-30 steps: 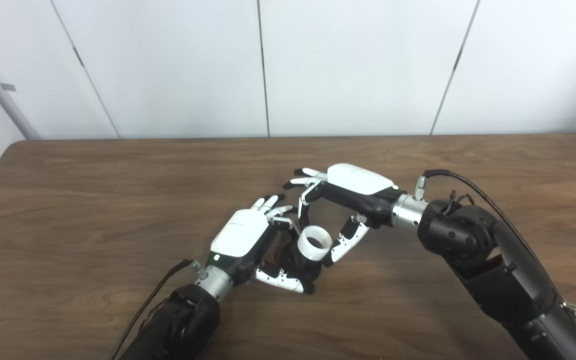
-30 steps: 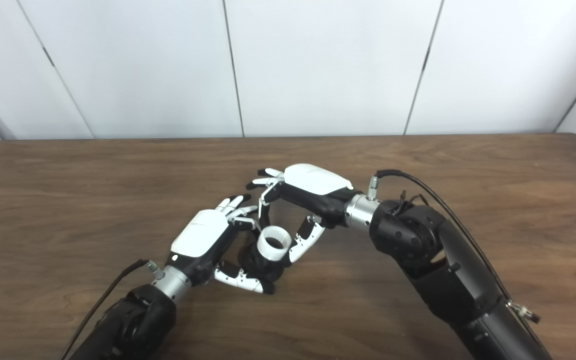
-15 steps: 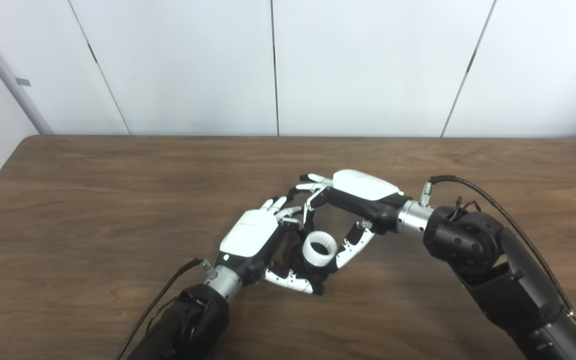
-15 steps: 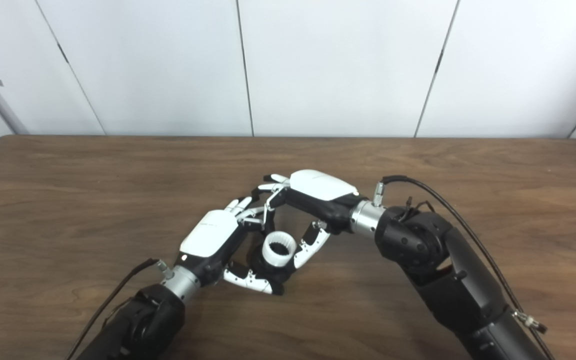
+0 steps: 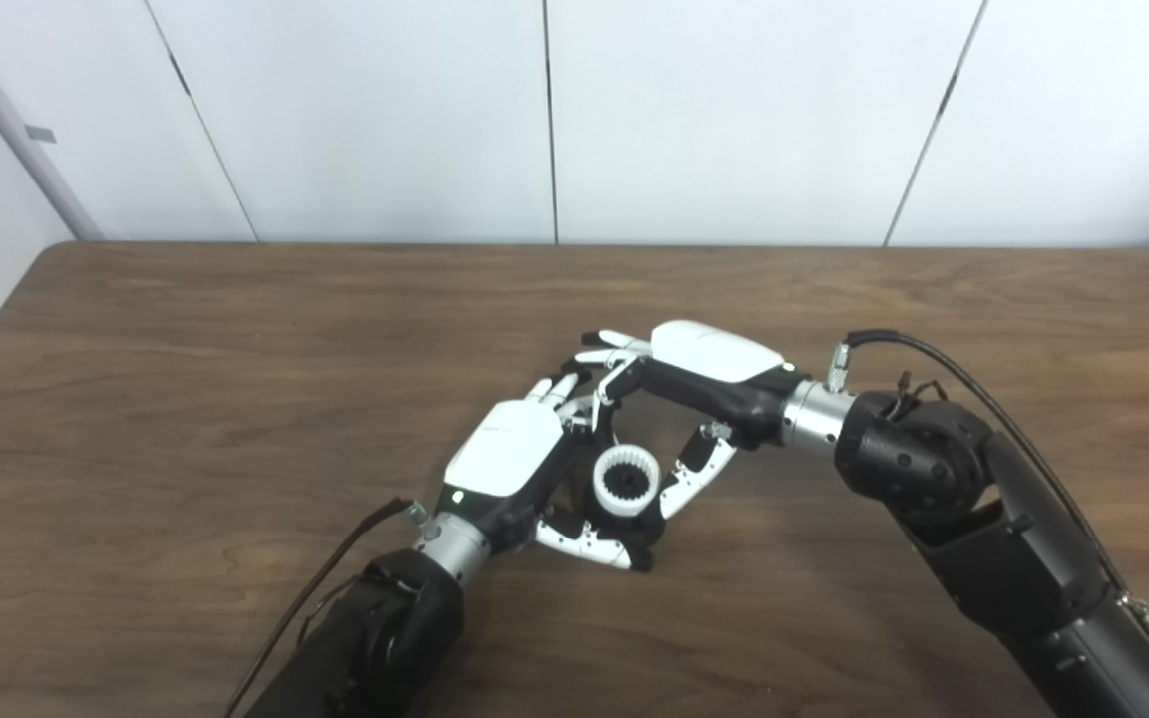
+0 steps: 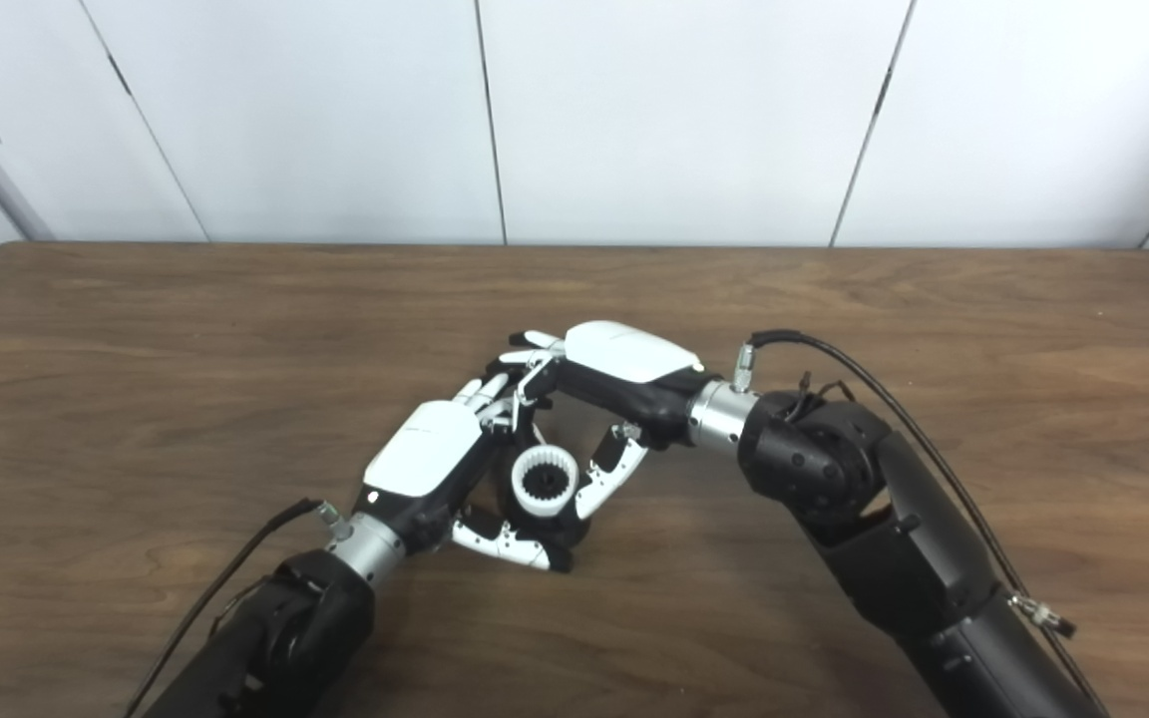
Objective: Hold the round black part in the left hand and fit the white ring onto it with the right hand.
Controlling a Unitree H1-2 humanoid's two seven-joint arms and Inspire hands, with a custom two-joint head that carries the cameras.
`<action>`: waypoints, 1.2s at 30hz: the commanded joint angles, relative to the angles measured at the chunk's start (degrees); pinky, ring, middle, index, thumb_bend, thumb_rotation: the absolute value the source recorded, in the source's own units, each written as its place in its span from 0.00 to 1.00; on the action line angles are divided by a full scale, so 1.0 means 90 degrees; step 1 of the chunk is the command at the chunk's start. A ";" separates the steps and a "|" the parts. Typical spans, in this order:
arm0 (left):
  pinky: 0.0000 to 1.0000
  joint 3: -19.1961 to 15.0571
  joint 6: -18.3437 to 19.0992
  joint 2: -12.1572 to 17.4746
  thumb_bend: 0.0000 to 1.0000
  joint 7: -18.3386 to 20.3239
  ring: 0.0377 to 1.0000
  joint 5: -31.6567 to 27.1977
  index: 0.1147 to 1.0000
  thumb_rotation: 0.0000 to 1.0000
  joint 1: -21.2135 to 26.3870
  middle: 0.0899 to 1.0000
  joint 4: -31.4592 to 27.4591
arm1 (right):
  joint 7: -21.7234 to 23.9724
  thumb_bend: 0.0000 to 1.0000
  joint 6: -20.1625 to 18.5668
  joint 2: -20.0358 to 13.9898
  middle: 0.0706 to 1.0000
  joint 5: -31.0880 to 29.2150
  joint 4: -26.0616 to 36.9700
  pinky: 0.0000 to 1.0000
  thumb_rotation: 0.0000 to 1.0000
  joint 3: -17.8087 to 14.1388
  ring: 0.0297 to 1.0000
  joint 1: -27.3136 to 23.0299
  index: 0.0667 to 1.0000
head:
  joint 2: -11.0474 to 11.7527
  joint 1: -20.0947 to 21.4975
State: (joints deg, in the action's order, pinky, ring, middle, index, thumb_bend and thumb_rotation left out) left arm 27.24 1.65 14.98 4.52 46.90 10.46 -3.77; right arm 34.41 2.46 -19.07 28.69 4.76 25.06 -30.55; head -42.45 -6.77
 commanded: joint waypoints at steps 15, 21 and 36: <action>1.00 0.0102 0.0003 0.0077 0.52 0.0441 1.00 0.0030 0.41 0.05 -0.0208 0.87 -0.0133 | -0.0081 0.52 0.0226 0.0033 0.91 -0.0036 0.0002 0.91 0.13 -0.0057 1.00 -0.0272 0.44 | 0.0039 0.0118; 1.00 0.0061 -0.0067 0.0096 0.52 0.0381 0.99 0.0008 0.41 0.05 -0.0224 0.87 -0.0117 | -0.0106 0.52 0.0268 0.0007 0.91 -0.0026 0.0035 0.91 0.13 -0.0070 1.00 -0.0231 0.44 | 0.0026 0.0157; 1.00 0.0006 -0.0032 0.0157 0.52 0.0445 0.99 0.0003 0.41 0.05 -0.0282 0.87 -0.0207 | -0.0146 0.52 0.0211 -0.0095 0.91 0.0070 0.0073 0.93 0.13 -0.0205 1.00 -0.0147 0.44 | 0.0042 0.0258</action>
State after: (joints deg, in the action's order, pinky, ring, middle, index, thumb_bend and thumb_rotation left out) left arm 26.66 1.59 15.25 5.69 46.83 9.22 -5.25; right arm 34.42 3.65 -19.14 29.60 3.76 24.55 -30.02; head -42.01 -4.39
